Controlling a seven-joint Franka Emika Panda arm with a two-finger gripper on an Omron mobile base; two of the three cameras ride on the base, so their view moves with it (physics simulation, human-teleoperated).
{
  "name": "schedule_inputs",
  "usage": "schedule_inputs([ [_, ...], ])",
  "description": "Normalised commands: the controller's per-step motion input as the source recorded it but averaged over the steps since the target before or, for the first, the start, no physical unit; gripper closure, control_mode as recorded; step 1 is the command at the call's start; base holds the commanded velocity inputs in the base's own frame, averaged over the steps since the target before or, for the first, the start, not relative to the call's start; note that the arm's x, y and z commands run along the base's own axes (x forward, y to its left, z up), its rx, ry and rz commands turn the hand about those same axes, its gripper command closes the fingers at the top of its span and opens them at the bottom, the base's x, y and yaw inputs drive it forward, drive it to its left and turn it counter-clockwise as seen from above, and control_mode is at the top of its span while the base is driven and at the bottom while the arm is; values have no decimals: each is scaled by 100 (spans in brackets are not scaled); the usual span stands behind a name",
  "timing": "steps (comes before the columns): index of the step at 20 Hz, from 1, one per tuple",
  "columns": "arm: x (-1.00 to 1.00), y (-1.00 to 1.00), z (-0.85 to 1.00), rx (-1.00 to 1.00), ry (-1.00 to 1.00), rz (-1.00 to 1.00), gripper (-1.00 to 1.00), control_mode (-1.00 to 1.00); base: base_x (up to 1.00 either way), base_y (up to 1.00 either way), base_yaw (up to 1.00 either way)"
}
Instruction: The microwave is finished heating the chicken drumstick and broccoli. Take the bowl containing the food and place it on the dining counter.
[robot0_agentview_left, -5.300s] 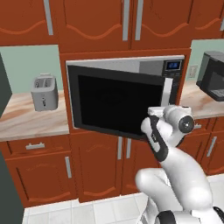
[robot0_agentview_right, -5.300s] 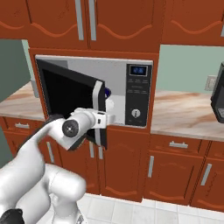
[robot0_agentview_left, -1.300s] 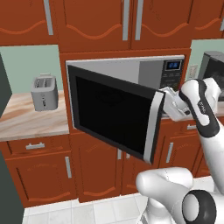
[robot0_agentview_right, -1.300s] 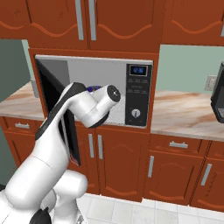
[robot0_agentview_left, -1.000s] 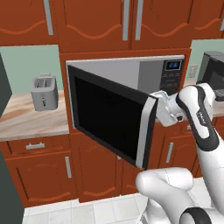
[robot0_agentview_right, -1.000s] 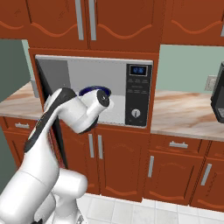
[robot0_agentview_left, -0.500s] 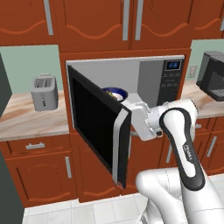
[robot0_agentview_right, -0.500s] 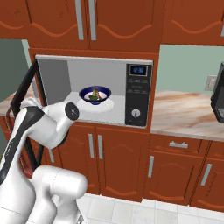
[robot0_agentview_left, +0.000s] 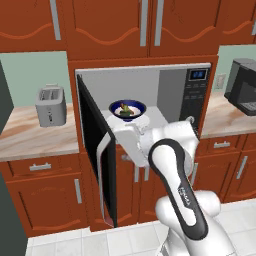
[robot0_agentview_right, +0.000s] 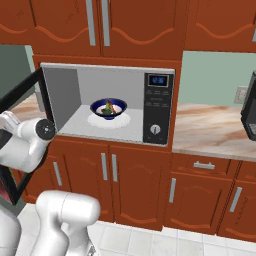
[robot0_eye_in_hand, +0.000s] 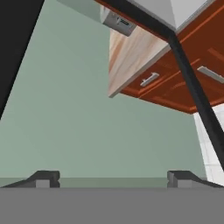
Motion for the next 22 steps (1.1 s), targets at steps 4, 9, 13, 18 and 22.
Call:
schedule_inputs([
  [4,1,-39,0,0,0,-7,-100,-100,0,0,0],
  [9,28,-100,11,0,2,-34,-100,-100,0,0,0],
  [13,40,-100,27,-1,6,-42,-100,-100,0,0,0],
  [18,46,-100,12,-7,13,-43,-100,-100,0,0,0],
  [22,77,-97,0,-14,21,-38,-100,-100,0,0,0],
])
